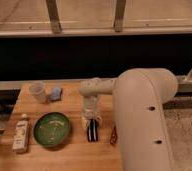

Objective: Place the eraser on the white sponge

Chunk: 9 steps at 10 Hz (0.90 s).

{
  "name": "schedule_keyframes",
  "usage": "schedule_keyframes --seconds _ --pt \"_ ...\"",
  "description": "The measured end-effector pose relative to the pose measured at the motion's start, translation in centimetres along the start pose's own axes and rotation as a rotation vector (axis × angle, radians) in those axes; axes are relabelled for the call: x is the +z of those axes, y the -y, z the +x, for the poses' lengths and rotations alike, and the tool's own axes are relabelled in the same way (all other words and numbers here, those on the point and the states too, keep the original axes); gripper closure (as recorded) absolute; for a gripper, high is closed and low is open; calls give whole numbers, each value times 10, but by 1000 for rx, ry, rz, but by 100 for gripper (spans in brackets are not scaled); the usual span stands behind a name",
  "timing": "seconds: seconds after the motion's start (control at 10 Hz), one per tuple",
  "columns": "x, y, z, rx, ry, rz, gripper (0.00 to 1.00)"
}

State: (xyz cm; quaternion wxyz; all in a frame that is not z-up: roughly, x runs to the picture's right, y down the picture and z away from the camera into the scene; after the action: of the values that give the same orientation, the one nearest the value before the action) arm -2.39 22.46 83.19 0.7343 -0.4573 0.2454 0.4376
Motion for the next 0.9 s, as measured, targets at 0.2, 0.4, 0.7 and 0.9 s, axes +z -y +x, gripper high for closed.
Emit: schedule_keyframes --seconds 0.2,0.4,0.7,0.9 --pt "-2 2 1 3 1 -1 92" --pt "-3 1 -1 1 9 -1 100" --pt "-38 25 -3 44 71 41 100" --pt "-71 46 -12 67 133 65 100"
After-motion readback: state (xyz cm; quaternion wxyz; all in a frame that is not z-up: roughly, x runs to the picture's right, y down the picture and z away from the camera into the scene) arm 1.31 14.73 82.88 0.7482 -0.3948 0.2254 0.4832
